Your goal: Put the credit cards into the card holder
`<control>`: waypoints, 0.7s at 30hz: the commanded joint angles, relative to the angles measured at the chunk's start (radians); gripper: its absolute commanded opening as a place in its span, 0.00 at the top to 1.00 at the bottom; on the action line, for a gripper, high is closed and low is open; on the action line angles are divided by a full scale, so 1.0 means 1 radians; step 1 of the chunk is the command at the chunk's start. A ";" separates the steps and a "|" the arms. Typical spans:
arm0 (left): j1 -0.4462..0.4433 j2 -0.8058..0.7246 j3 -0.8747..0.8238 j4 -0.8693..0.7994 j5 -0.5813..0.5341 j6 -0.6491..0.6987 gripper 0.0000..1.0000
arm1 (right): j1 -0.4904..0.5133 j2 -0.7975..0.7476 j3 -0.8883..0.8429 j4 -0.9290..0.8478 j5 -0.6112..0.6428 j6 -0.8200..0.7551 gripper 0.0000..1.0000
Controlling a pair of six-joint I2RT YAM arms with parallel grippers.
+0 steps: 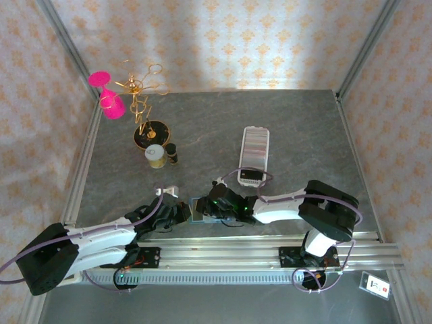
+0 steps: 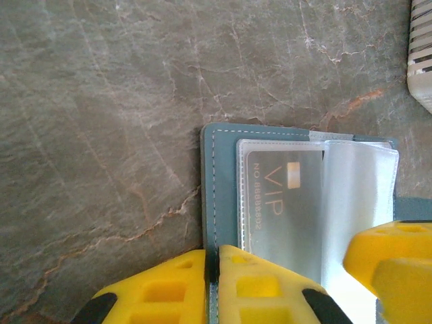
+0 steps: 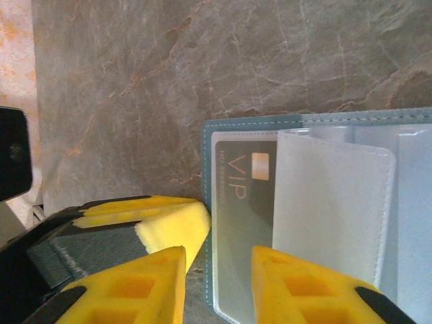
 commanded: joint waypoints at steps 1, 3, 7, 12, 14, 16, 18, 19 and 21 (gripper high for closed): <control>-0.011 -0.030 -0.014 -0.032 -0.041 -0.019 0.90 | 0.008 0.024 0.029 0.029 -0.008 0.011 0.70; -0.010 -0.052 -0.014 -0.052 -0.055 -0.027 0.91 | 0.007 0.029 0.033 0.037 -0.011 0.013 0.70; -0.010 -0.103 -0.007 -0.096 -0.073 -0.057 0.91 | 0.007 0.035 0.040 0.083 -0.025 0.018 0.68; -0.011 -0.171 0.003 -0.201 -0.177 -0.091 0.91 | 0.008 0.054 0.069 0.097 -0.025 0.012 0.68; -0.010 -0.196 0.002 -0.247 -0.221 -0.114 0.91 | 0.008 0.061 0.078 0.108 -0.022 0.012 0.68; -0.011 -0.224 0.000 -0.278 -0.251 -0.132 0.91 | 0.008 0.071 0.088 0.128 -0.026 0.011 0.68; -0.010 -0.256 -0.004 -0.300 -0.271 -0.135 0.95 | 0.008 0.084 0.111 0.132 -0.023 0.001 0.67; -0.010 -0.271 -0.003 -0.315 -0.287 -0.136 0.96 | 0.008 0.093 0.124 0.131 -0.027 -0.003 0.67; -0.011 -0.307 -0.005 -0.350 -0.323 -0.144 0.96 | 0.008 0.117 0.157 0.130 -0.032 -0.012 0.67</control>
